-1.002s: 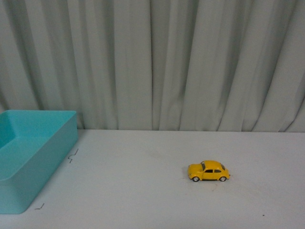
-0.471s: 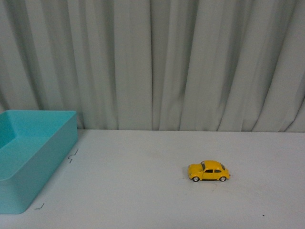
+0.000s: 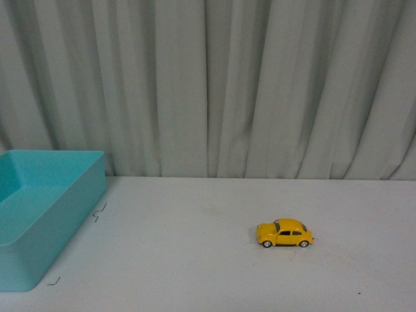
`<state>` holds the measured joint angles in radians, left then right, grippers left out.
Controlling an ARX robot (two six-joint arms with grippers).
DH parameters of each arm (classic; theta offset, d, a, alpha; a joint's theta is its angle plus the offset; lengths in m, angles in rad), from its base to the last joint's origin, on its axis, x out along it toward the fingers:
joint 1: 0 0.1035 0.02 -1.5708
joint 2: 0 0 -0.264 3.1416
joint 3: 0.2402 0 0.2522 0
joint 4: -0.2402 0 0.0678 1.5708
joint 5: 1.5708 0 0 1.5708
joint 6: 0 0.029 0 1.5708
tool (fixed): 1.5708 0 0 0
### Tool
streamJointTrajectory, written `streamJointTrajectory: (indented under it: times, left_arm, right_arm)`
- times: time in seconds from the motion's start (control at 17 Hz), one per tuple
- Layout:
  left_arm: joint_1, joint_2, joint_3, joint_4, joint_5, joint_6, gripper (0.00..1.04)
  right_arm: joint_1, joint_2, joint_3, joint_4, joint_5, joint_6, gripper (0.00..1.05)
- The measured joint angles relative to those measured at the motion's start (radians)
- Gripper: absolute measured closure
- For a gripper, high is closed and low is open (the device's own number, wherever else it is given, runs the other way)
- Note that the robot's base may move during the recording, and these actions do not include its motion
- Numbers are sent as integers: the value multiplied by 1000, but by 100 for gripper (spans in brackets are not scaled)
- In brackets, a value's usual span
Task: Wind up and store yellow beetle toy
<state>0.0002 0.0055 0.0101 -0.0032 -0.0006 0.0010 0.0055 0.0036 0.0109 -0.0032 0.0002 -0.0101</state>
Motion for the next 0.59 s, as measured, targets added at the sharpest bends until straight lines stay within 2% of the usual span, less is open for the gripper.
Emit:
streamJointTrajectory:
  times: [0.59]
  left_arm:
    - [0,0,0,0,0,0,7]
  right_arm:
    - [0,0,0,0,0,0,7]
